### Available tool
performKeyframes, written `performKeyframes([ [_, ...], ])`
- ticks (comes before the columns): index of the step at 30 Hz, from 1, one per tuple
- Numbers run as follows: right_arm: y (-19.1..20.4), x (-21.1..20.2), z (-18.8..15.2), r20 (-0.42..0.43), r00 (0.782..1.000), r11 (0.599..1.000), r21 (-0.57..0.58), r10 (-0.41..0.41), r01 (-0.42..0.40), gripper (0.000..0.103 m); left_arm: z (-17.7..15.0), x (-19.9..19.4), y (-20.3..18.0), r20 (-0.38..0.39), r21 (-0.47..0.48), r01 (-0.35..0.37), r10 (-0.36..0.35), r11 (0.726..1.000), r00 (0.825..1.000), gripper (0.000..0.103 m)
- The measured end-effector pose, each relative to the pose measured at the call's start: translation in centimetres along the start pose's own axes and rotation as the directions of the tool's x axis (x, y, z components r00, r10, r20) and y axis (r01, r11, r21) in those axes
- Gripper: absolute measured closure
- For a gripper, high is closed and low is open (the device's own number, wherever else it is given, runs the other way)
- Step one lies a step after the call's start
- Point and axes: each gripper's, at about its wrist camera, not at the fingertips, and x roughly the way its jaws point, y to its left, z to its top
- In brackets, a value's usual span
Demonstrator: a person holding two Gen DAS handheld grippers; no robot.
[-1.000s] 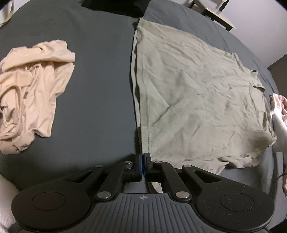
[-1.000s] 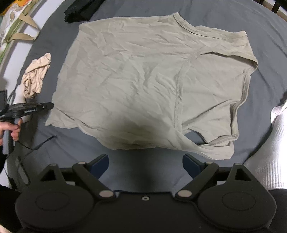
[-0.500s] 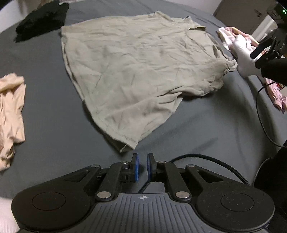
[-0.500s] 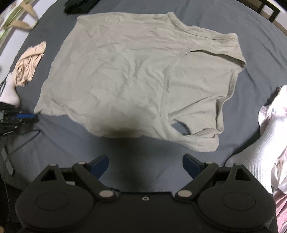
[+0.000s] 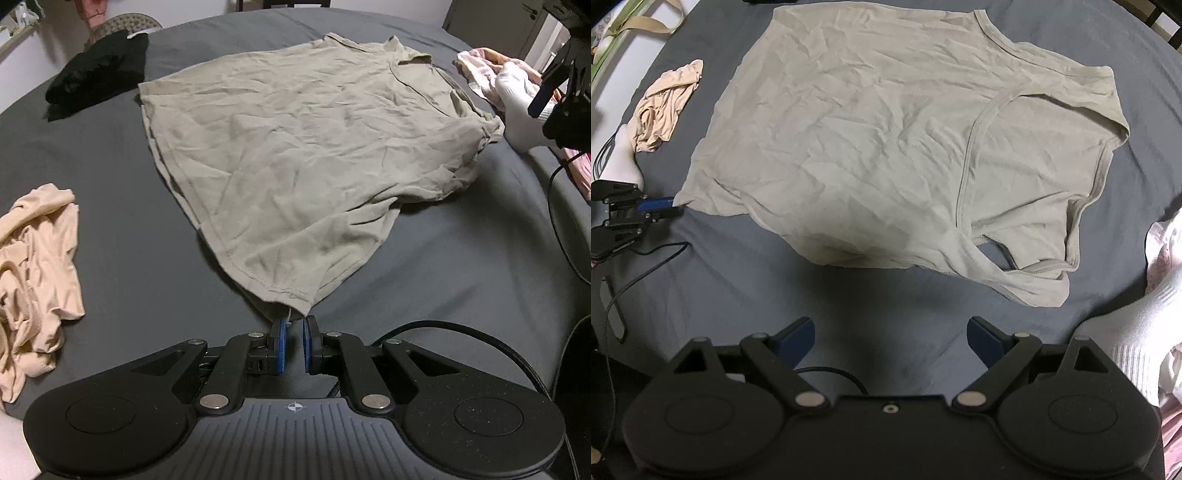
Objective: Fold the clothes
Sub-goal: 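Lower the left gripper onto the khaki shirt hem corner and close it, then move the right gripper to the shirt hem while the left gripper holds its corner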
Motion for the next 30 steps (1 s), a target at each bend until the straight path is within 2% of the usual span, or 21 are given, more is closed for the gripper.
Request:
performKeyframes([
  [9, 0.1, -0.2, -0.2, 0.000, 1.000, 1.000, -0.002, 0.010, -0.010, 0.013, 0.0, 0.4, -0.5, 0.006, 0.032, -0.024, 0.024, 0.999, 1.000, 0.094],
  [11, 0.1, -0.1, -0.1, -0.005, 1.000, 1.000, 0.001, 0.012, -0.012, 0.013, 0.1, 0.6, -0.4, -0.003, 0.019, -0.015, 0.015, 1.000, 1.000, 0.083],
  [13, 0.1, 0.0, -0.1, -0.011, 1.000, 1.000, 0.004, 0.013, -0.013, 0.013, 0.1, 0.5, -0.4, 0.011, 0.009, -0.020, 0.020, 1.000, 1.000, 0.044],
  [15, 0.1, 0.0, -0.1, -0.011, 1.000, 1.000, 0.002, 0.017, -0.017, 0.013, 0.1, 0.2, -0.5, 0.038, 0.007, -0.028, 0.027, 1.000, 0.999, 0.030],
  [23, 0.1, 0.0, -0.2, -0.014, 1.000, 1.000, -0.005, 0.017, -0.017, 0.013, 0.4, 0.1, -0.2, 0.052, -0.036, 0.049, -0.047, 0.998, 0.998, 0.030],
  [26, 0.1, 0.1, -0.2, -0.017, 1.000, 1.000, -0.004, 0.015, -0.015, 0.013, 0.3, 0.4, 0.0, 0.039, -0.065, 0.080, -0.078, 0.995, 0.996, 0.044],
  [28, 0.1, 0.2, -0.2, -0.018, 1.000, 1.000, -0.004, 0.014, -0.014, 0.013, 0.3, 0.6, 0.1, 0.021, -0.078, 0.091, -0.089, 0.993, 0.996, 0.058],
  [30, 0.1, 0.2, -0.2, -0.020, 1.000, 1.000, -0.003, 0.012, -0.013, 0.013, 0.2, 0.9, 0.2, 0.009, -0.085, 0.091, -0.091, 0.992, 0.996, 0.066],
])
